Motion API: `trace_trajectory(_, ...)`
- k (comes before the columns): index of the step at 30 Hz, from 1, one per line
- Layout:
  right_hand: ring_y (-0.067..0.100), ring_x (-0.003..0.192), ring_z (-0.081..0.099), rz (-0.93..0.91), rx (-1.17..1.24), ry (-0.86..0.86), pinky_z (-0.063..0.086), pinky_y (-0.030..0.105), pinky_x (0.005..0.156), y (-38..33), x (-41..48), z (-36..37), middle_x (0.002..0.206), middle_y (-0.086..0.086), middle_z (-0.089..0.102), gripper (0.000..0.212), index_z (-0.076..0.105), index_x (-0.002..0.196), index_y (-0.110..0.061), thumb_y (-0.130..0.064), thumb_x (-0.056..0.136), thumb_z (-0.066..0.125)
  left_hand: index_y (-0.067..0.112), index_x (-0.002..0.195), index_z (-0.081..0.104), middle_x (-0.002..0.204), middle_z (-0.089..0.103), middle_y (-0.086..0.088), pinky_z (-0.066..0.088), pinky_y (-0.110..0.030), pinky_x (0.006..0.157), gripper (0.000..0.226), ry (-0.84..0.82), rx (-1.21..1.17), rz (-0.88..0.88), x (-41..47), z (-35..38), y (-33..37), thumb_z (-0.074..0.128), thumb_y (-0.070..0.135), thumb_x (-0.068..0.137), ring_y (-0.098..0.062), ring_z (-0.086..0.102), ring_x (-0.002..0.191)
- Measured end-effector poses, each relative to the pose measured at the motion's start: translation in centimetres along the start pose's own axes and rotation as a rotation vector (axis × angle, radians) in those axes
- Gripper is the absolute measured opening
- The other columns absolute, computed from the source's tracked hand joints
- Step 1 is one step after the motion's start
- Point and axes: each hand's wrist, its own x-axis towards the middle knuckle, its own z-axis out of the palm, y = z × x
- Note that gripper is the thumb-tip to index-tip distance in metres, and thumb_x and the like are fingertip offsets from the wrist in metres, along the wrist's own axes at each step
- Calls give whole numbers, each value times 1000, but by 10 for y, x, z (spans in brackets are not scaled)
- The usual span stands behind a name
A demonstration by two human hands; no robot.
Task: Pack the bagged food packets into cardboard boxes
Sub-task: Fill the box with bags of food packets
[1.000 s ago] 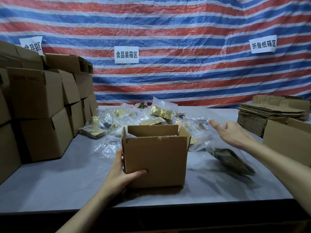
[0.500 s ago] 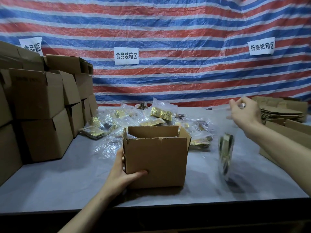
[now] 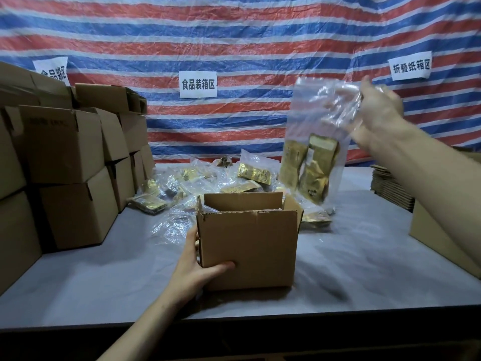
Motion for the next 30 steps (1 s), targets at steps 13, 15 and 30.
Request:
trace_trajectory(13, 39, 87, 75, 121, 143, -314, 60, 56, 60, 10, -25, 59, 106, 19, 75, 44, 41, 140, 1, -28, 108, 44, 35, 140, 41, 118, 69, 21, 52, -13, 84, 101, -9, 16, 5, -2, 0, 3, 91, 44, 52, -1, 65, 110)
trace_trajectory(15, 39, 89, 75, 143, 143, -375, 61, 57, 64, 16, -27, 63, 108, 18, 75, 41, 38, 140, -3, -29, 108, 43, 39, 140, 40, 119, 69, 21, 52, -14, 85, 102, -6, 21, 2, -1, -1, 2, 91, 44, 52, -2, 65, 111)
trace_trajectory(30, 36, 90, 75, 131, 118, -597, 63, 47, 70, 34, -28, 81, 106, 11, 77, 17, 38, 108, -13, -29, 109, 40, 37, 144, 40, 123, 68, 17, 55, -24, 92, 104, 3, 32, -11, 0, -2, -1, 94, 43, 55, -6, 65, 116)
